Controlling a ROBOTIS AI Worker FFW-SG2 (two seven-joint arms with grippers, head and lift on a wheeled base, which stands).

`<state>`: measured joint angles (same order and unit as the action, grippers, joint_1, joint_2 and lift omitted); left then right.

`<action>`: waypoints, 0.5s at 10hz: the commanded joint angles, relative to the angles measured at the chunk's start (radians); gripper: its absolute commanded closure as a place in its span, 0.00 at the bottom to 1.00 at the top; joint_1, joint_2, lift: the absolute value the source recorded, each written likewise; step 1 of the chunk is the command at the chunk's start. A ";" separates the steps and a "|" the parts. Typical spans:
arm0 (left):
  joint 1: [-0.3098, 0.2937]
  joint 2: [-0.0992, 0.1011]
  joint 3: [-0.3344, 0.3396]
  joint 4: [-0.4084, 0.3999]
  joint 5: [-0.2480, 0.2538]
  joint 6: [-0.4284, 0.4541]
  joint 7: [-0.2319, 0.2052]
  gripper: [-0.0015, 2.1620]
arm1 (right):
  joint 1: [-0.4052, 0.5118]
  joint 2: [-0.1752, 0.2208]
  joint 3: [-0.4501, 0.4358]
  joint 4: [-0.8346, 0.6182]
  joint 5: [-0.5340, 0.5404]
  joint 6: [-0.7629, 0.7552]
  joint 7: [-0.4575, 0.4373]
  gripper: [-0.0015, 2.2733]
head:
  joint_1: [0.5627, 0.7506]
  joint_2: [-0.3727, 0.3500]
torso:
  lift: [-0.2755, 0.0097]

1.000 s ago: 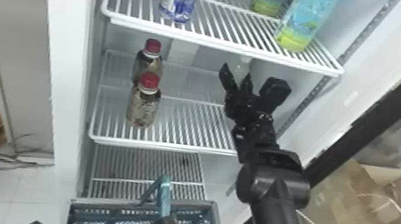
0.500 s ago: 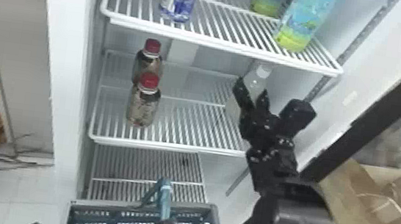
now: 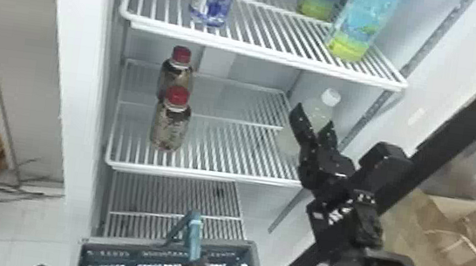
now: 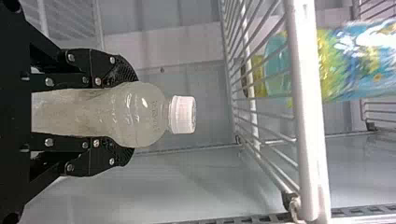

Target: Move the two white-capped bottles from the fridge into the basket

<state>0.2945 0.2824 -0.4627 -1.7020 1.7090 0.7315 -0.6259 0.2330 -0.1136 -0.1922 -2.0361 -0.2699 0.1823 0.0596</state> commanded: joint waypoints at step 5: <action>0.000 0.000 0.000 0.000 -0.006 -0.003 -0.002 0.52 | 0.270 -0.009 0.043 -0.326 -0.107 0.085 0.011 0.38 | 0.70 0.03 | 0.05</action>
<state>0.2943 0.2821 -0.4629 -1.7021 1.7029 0.7290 -0.6268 0.4685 -0.1236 -0.1497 -2.3257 -0.3644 0.2527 0.0701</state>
